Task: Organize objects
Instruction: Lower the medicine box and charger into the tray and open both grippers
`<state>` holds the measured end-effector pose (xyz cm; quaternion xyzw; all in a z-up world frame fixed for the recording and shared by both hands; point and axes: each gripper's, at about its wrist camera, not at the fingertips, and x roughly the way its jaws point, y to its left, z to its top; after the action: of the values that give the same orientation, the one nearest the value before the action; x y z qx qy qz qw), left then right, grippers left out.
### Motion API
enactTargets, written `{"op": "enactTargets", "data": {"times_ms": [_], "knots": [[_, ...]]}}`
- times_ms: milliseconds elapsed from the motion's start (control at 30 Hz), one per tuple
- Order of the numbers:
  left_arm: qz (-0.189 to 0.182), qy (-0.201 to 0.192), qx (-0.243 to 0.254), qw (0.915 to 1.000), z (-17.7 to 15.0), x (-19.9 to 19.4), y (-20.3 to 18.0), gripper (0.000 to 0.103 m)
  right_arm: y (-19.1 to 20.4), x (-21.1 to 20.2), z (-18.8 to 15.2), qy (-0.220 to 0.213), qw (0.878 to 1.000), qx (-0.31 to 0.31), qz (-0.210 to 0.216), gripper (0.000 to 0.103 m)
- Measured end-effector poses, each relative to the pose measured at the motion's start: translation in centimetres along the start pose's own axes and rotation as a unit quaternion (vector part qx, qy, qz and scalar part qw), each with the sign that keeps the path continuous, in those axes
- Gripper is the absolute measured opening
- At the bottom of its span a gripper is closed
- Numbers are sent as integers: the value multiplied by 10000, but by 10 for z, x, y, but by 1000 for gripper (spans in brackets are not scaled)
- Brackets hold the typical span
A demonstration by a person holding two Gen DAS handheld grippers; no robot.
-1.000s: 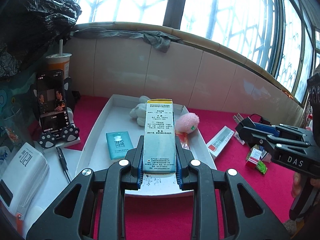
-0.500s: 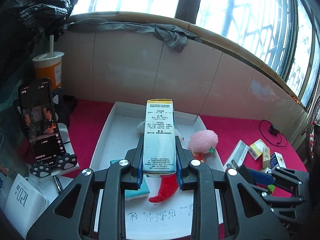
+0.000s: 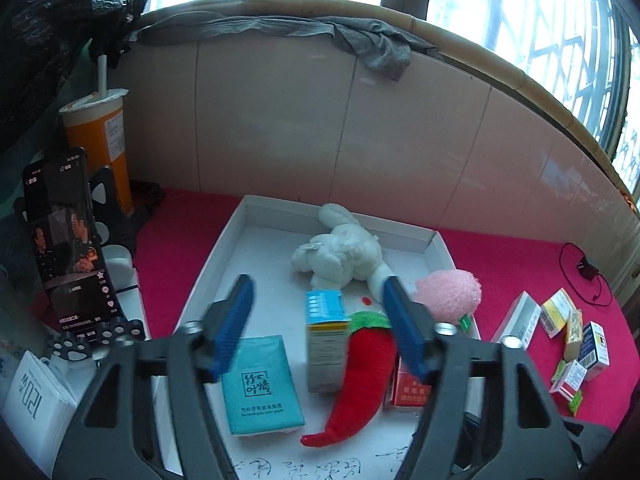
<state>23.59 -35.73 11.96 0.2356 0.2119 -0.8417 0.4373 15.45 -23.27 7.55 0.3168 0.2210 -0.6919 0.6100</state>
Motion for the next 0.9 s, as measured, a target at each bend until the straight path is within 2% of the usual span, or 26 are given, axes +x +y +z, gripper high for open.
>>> {"op": "enactTargets", "data": {"times_ms": [100,133,167,233,367,433,533,767,900], "knots": [[220,-218,-15,9995,0,-9,4,87,-3,1,-1,-18,10000,63,-24,35],[291,-270,3,9992,0,-11,4,93,-4,0,-1,-57,9999,75,-62,44],[399,-344,18,9986,0,-14,5,103,-5,-2,-1,-105,9999,88,-88,50],[624,-484,76,9969,-1,-20,4,103,-7,-8,-1,-234,9996,138,-112,84],[838,-493,30,9953,-4,-28,5,103,-7,-21,-2,-474,9986,160,-189,92],[909,-500,-41,9946,-7,-32,6,103,-7,-27,-4,-564,9981,162,-192,102],[982,-501,-86,9939,-12,-39,6,103,-7,-35,-8,-669,9973,148,-259,103],[975,-484,26,9941,-22,-50,-4,103,-16,-51,-16,-817,9959,362,-128,103],[868,-434,-11,9953,-25,-53,-14,103,-24,-51,-21,-673,9956,648,50,103]]}}
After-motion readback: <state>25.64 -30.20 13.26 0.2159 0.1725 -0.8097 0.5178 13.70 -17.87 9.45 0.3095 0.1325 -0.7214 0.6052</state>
